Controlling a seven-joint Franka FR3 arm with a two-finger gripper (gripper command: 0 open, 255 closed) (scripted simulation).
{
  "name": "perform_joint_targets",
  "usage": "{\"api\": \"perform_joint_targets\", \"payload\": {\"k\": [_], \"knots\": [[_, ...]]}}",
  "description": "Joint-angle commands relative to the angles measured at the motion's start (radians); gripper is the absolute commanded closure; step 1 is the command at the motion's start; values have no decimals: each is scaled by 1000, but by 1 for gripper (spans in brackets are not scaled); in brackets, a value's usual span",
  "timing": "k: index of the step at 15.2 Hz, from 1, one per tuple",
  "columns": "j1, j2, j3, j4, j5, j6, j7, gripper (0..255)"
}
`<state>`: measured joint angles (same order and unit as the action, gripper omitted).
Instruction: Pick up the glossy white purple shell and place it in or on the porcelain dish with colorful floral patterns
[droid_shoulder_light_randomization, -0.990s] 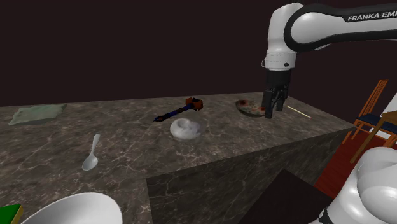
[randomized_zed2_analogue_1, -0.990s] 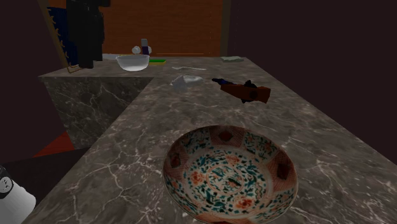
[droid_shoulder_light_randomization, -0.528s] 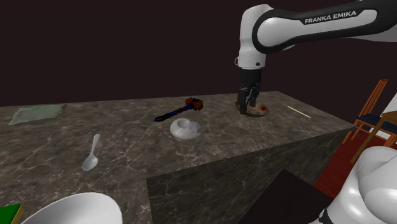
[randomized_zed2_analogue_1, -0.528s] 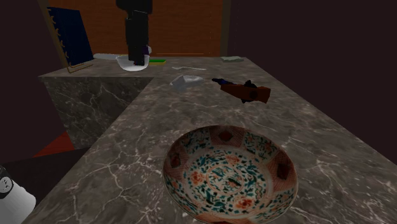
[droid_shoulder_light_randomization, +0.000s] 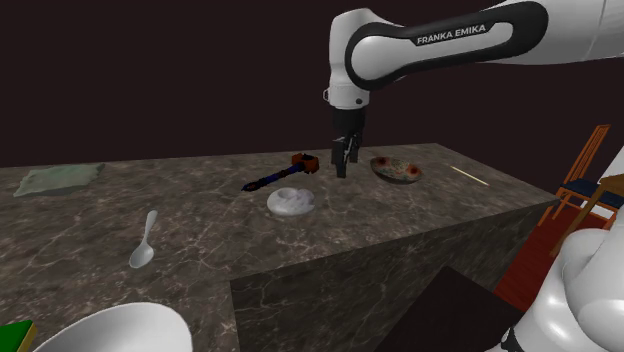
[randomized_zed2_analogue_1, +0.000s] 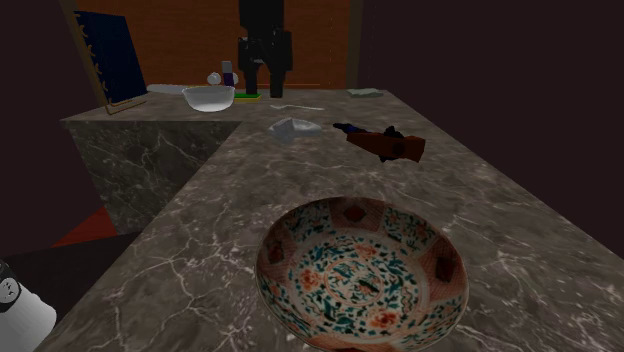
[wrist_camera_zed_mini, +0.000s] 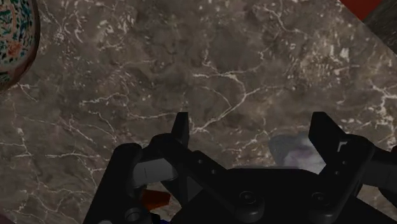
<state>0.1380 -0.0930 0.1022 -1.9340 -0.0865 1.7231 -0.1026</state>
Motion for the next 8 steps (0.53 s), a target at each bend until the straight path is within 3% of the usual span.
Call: {"api": "perform_joint_targets", "payload": {"k": [1, 8], "knots": [[13, 63, 14, 66, -16, 8, -18, 0], [73, 284, 66, 319, -83, 7, -66, 0]]}}
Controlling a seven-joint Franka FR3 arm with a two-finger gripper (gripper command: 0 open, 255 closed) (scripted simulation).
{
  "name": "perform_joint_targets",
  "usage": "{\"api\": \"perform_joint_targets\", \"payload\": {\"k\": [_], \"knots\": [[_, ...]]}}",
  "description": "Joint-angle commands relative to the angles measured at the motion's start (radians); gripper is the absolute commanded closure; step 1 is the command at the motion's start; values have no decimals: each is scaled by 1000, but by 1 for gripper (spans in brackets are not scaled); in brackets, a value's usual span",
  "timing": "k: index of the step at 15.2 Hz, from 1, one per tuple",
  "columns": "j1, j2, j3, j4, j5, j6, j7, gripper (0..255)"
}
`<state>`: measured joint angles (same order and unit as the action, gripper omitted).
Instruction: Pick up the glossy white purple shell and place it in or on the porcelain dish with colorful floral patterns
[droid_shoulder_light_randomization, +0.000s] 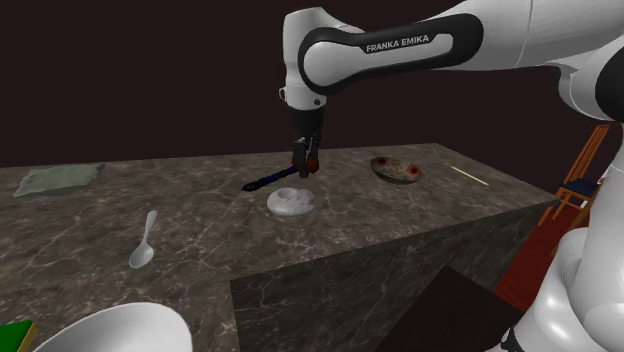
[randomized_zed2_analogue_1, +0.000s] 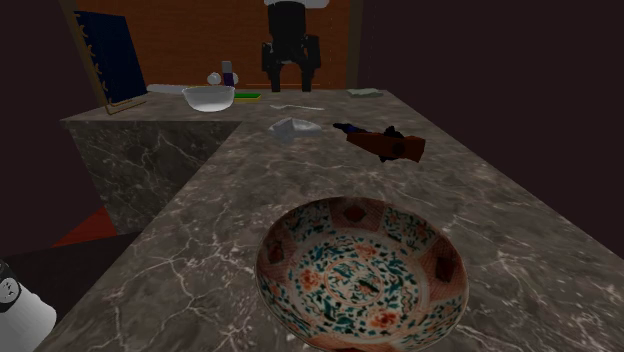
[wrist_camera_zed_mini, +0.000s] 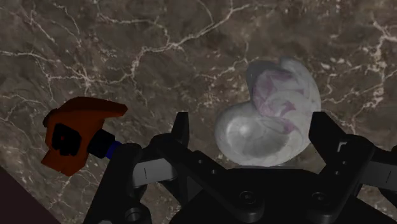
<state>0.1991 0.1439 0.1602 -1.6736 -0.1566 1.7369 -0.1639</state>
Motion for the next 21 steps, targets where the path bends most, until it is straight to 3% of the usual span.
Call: {"api": "perform_joint_targets", "payload": {"k": [1, 3, 10, 18, 19, 21], "knots": [[22, 79, 15, 99, -25, -11, -12, 0], [34, 113, 22, 142, -37, -16, -20, 0], [24, 113, 16, 41, -40, 86, -15, 0], [24, 113, 16, 41, -40, 85, -15, 0], [24, 113, 16, 41, -40, 85, -15, 255], [24, 113, 16, 41, -40, 85, -15, 255]]}}
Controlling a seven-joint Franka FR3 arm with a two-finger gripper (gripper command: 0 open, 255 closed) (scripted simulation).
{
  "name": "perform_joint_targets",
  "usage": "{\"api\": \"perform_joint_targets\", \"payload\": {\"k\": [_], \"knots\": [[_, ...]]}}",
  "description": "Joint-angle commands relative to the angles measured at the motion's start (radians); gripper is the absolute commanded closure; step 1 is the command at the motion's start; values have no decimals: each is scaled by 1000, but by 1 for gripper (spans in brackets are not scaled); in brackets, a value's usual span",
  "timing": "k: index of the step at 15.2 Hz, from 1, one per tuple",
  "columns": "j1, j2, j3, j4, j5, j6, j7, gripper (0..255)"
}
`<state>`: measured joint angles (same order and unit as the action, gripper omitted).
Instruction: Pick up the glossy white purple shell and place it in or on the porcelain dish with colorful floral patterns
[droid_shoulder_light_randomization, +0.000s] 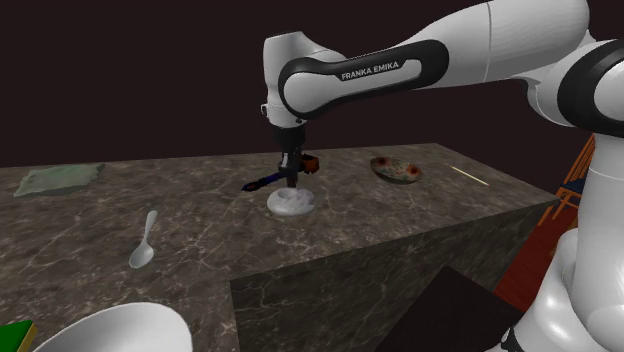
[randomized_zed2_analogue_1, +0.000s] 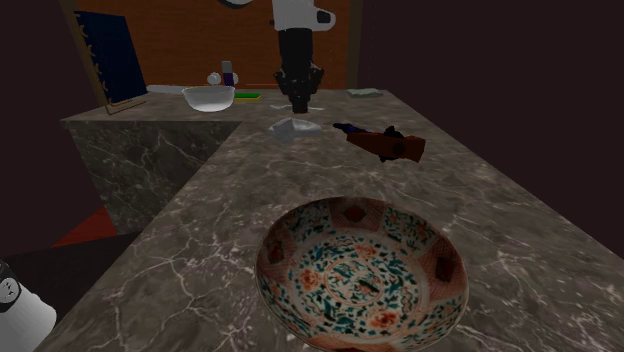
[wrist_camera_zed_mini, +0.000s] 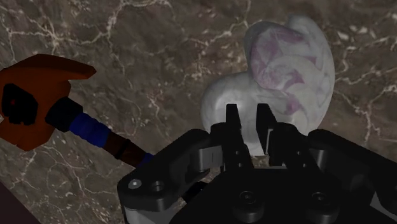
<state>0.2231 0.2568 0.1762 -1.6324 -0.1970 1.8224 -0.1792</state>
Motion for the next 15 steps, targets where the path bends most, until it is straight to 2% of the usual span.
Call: {"api": "perform_joint_targets", "payload": {"k": [1, 7, 8, 11, 14, 15], "knots": [[0, 0, 0, 0, 0, 0, 0, 255], [0, 0, 0, 0, 0, 0, 0, 255], [0, 0, 0, 0, 0, 0, 0, 0], [-18, -282, 12, -427, -8, 370, -53, 0], [-18, -504, 0, -787, -26, 737, -110, 0], [-15, -510, -4, -798, -28, 750, -111, 0]]}}
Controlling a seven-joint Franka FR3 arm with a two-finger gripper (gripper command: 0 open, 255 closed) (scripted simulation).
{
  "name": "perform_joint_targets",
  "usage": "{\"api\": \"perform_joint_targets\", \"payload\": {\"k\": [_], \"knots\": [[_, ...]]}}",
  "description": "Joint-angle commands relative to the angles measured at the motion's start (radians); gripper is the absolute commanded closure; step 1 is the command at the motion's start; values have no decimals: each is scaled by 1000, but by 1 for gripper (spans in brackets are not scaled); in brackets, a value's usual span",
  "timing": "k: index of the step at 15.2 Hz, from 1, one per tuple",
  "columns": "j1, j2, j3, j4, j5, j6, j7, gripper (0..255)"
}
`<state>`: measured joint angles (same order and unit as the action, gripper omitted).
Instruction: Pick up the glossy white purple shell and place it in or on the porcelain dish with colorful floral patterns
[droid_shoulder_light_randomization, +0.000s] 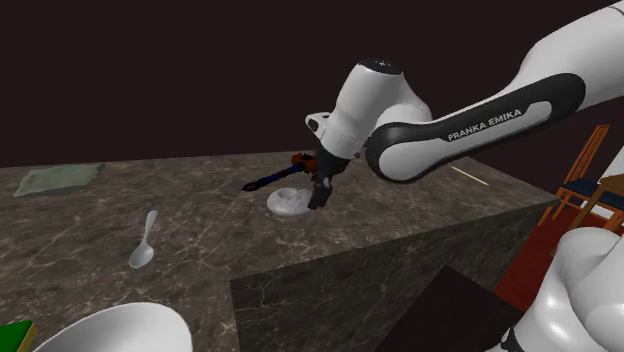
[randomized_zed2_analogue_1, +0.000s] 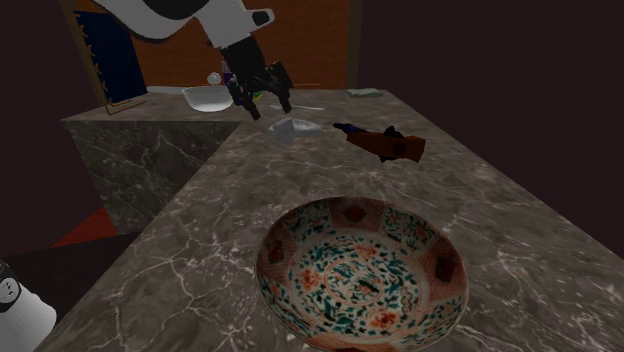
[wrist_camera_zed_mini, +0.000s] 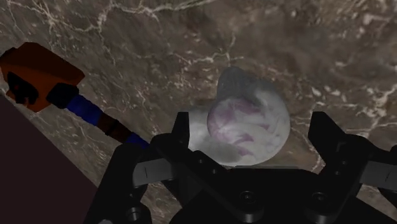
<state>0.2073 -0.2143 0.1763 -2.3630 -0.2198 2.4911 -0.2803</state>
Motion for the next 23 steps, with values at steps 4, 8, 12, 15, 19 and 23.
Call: {"api": "perform_joint_targets", "payload": {"k": [4, 8, 12, 15, 19, 23], "knots": [[-11, 12, -1, -68, -34, 131, 10, 0], [-24, 61, 2, -64, -65, 175, 32, 0], [-24, 61, 2, -64, -65, 175, 32, 0], [-24, 61, 2, -64, -65, 174, 32, 0], [-24, 61, 2, -64, -65, 174, 32, 255], [-24, 61, 2, -63, -65, 174, 32, 255]]}}
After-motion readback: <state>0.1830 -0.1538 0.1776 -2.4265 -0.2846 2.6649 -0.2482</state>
